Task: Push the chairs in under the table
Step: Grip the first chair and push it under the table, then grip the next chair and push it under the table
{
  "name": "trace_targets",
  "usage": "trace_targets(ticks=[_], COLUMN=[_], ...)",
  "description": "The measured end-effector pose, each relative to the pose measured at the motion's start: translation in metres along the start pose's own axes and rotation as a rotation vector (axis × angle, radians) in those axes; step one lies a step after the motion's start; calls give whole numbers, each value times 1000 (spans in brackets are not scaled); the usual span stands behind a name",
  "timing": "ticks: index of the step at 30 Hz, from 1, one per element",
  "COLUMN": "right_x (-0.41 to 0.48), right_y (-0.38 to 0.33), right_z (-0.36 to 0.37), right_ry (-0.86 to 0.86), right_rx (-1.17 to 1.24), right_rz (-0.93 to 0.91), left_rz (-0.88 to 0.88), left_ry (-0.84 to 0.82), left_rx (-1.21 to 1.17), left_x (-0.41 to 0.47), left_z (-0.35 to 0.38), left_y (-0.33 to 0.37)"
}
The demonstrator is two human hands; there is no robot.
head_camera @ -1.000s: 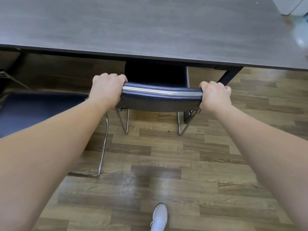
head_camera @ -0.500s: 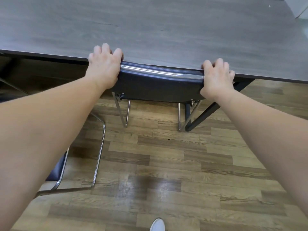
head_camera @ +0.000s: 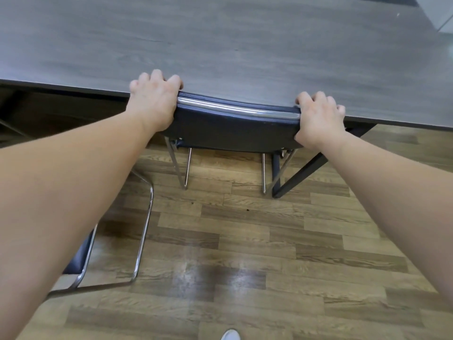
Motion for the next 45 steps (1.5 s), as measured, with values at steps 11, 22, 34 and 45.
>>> trace_targets(ticks=[11, 22, 34, 45], right_x=[-34, -121, -222, -354], right_y=[-41, -220, -391, -474], right_z=[-59, -177, -276, -294], right_ry=[-191, -187, -126, -107], right_rx=[154, 540, 654, 712], right_rz=[0, -2, 3, 37], left_rz=[-84, -109, -121, -154], left_ry=[-87, -152, -162, -111], left_rx=[-234, -480, -538, -578], left_x=[-51, -139, -251, -388], left_z=[-35, -119, -207, -248], left_y=[1, -131, -310, -434])
Point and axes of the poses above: each hand's wrist, its own x-axis towards the middle knuckle, its own z-axis out of the palm, y = z × x, the point moved 8 cm from there along x, towards the middle knuckle, and after that the axes turned 7 degrees about -x, right-handed, at the moved point
